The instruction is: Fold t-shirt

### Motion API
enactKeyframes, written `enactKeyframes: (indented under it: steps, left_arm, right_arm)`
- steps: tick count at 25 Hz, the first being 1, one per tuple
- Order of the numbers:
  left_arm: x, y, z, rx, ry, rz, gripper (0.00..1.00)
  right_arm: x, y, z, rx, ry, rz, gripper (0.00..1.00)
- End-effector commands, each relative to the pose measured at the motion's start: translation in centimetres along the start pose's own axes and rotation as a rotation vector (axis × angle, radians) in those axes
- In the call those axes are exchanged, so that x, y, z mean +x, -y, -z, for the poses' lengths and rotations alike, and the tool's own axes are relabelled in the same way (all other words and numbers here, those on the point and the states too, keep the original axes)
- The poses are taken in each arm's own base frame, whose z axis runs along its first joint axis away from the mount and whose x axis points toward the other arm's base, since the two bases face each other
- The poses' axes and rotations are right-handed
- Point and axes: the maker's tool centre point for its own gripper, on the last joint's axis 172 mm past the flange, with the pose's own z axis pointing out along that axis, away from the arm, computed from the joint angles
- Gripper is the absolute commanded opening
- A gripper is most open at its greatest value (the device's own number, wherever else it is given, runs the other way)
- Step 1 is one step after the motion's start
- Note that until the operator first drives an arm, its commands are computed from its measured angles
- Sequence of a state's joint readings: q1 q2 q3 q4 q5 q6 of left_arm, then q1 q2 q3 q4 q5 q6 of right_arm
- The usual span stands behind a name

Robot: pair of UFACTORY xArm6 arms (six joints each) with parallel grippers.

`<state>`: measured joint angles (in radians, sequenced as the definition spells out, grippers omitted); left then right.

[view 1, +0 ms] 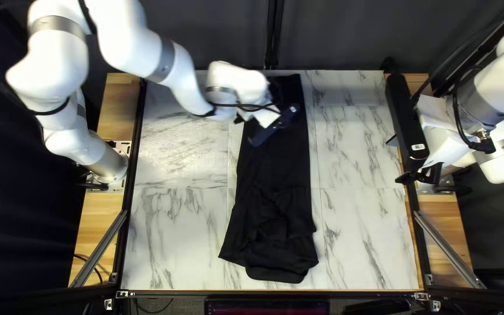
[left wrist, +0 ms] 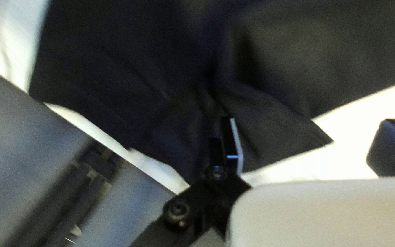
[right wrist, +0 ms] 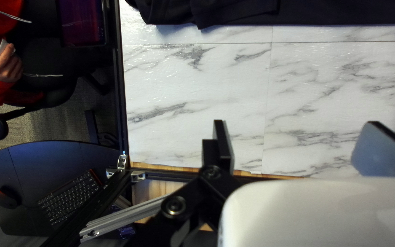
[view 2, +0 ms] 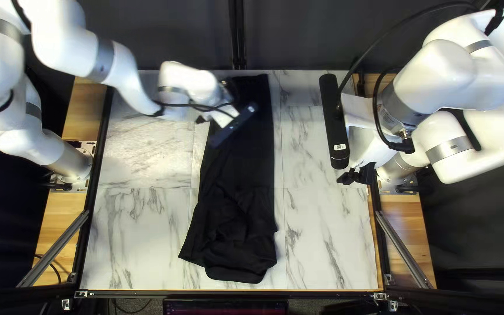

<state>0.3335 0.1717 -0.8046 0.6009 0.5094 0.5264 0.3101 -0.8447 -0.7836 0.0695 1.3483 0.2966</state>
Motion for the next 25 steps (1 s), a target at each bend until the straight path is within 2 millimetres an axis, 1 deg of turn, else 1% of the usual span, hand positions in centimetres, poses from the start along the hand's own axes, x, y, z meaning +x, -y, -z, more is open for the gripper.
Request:
enactKeyframes:
  steps: [1, 7, 11, 13, 14, 15, 16, 17, 18, 19, 25]
  left_arm:
    - [-0.3, 0.2, -0.7, 0.038, 0.009, 0.082, 1.0]
    - [-1.8, 0.1, -1.9, 0.066, 0.052, 0.176, 1.0]
    - [-1.2, 0.0, -1.9, 0.065, 0.064, 0.214, 1.0]
    - [-1.0, 0.0, -1.9, 0.065, 0.067, 0.223, 0.94]
    - [-0.9, 0.0, -1.9, 0.065, 0.068, 0.226, 0.89]
    - [-1.0, 0.0, -1.9, 0.065, 0.069, 0.228, 0.78]
    - [-1.0, 0.1, -1.9, 0.064, 0.071, 0.232, 0.64]
    - [-1.1, 0.1, -1.8, 0.063, 0.072, 0.234, 0.43]
    - [-1.0, 0.2, -1.9, 0.061, 0.074, 0.237, 0.04]
    - [-0.9, 0.2, -2.0, 0.057, 0.074, 0.237, 0.0]
    - [-0.2, 0.2, -2.2, 0.04, 0.072, 0.237, 0.0]
  right_arm:
    - [0.0, 0.0, 0.0, 0.0, 0.0, 0.0, 1.0]
    - [0.0, 0.0, 0.0, 0.0, 0.0, 0.0, 1.0]
    - [0.0, 0.0, 0.0, 0.0, 0.0, 0.0, 1.0]
    - [0.0, 0.0, 0.0, 0.0, 0.0, 0.0, 1.0]
    - [0.0, 0.0, 0.0, 0.0, 0.0, 0.0, 1.0]
    - [0.0, 0.0, 0.0, 0.0, 0.0, 0.0, 1.0]
    - [0.0, 0.0, 0.0, 0.0, 0.0, 0.0, 1.0]
    - [0.0, 0.0, 0.0, 0.0, 0.0, 0.0, 1.0]
    - [0.0, 0.0, 0.0, 0.0, 0.0, 0.0, 1.0]
    - [0.0, 0.0, 0.0, 0.0, 0.0, 0.0, 1.0]
    - [0.0, 0.0, 0.0, 0.0, 0.0, 0.0, 1.0]
